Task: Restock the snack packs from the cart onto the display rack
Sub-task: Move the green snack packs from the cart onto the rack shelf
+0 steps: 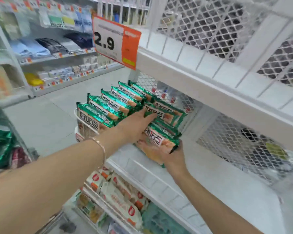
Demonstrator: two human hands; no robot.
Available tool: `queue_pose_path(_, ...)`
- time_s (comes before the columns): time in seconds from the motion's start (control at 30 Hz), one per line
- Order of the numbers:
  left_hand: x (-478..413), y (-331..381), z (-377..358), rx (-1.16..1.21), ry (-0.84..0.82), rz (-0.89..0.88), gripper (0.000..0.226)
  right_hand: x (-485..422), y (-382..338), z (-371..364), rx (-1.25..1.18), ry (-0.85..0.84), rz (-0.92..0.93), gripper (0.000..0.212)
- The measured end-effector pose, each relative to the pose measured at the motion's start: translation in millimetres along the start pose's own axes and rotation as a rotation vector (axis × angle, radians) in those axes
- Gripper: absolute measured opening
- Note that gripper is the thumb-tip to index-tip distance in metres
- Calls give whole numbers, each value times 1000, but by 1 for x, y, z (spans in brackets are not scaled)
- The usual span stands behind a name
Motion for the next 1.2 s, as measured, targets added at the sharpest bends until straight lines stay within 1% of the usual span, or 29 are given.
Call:
queue_pose_path(0.07, -4, -1, -7, -297, 22, -101, 93, -4, 5, -18, -20, -59, 26, 75)
queue_pose_path(0.1, -5, -2, -9, -400, -2, -126, 96, -9, 8, -25, -37, -79, 35, 79)
queue_pose_path(0.13, -6, -4, -12, -464, -35, -123, 101, -16, 8, -28, -59, -68, 36, 87)
queue_pose_path(0.2, -8, -11, -15, -535, -65, -79, 107, -28, 10, -36, -15, -30, 46, 103)
queue_pose_path(0.3, -10, -16, -15, -601, -58, -38, 108, -35, 13, -45, 38, -83, 78, 119)
queue_pose_path(0.37, -11, -16, -9, -600, -50, -51, 109, -35, 6, -37, 57, -54, 156, 128)
queue_pose_path(0.4, -12, -16, -5, -591, -54, -60, 111, -32, -1, -27, 123, -16, 227, 128)
queue_pose_path(0.43, -13, -17, -1, -581, -58, -66, 113, -29, -12, -15, 207, 48, 336, 125)
queue_pose_path(0.47, -15, -20, 2, -573, -56, -68, 116, -25, -29, -4, 333, 94, 505, 121)
queue_pose_path(0.5, -17, -22, 3, -568, -52, -69, 118, -19, -45, -4, 507, 92, 730, 116)
queue_pose_path(0.53, -18, -25, 2, -571, -50, -66, 120, -11, -53, -15, 708, 57, 1009, 111)
queue_pose_path(0.57, -19, -28, -1, -582, -52, -58, 122, -5, -48, -30, 902, 3, 1247, 107)
queue_pose_path(0.6, -20, -30, -5, -598, -53, -42, 125, -5, -36, -41, 1038, -48, 1401, 103)
queue_pose_path(0.63, -21, -31, -9, -620, -51, -25, 126, -9, -23, -49, 1138, -81, 1470, 101)
queue_pose_path(0.67, -22, -32, -10, -646, -45, -4, 126, -17, -14, -52, 1207, -84, 1478, 101)
queue_pose_path(0.77, -25, -32, -12, -662, -54, 29, 120, -25, -10, -56, 1316, -55, 1483, 102)
queue_pose_path(0.8, -25, -32, -12, -643, -57, 22, 121, -26, -11, -56, 1333, -63, 1465, 99)
queue_pose_path(0.83, -25, -32, -12, -617, -59, 3, 123, -25, -14, -55, 1301, -95, 1429, 93)
queue_pose_path(0.87, -24, -32, -10, -579, -69, -18, 123, -23, -19, -53, 1206, -140, 1369, 86)
queue_pose_path(0.9, -20, -33, -6, -515, -85, -31, 119, -20, -27, -49, 1061, -185, 1266, 75)
queue_pose_path(0.93, -13, -35, 1, -431, -85, -27, 113, -19, -34, -43, 881, -214, 1120, 61)
queue_pose_path(0.97, -5, -37, 12, -344, -52, -4, 106, -19, -43, -34, 704, -201, 984, 48)
queue_pose_path(1.0, 5, -42, 26, -271, 11, 35, 97, -16, -54, -27, 560, -150, 899, 41)
queue_pose_path(1.07, 37, -59, 57, -172, 168, 117, 80, -1, -76, -22, 432, -47, 871, 36)
queue_pose_path(1.1, 58, -70, 70, -147, 223, 154, 73, 9, -88, -30, 418, -42, 888, 35)
queue_pose_path(1.2, 131, -120, 99, -119, 279, 281, 51, 47, -120, -81, 420, -146, 983, 29)
Point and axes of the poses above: each hand's wrist, its own x-axis away from the middle knuckle, its own z-axis out of the back of the hand, y = z × x, the point moved 9 cm from there along -x, towards the middle knuckle, and after that the axes turned 13 degrees about y, right-handed, at the moved point
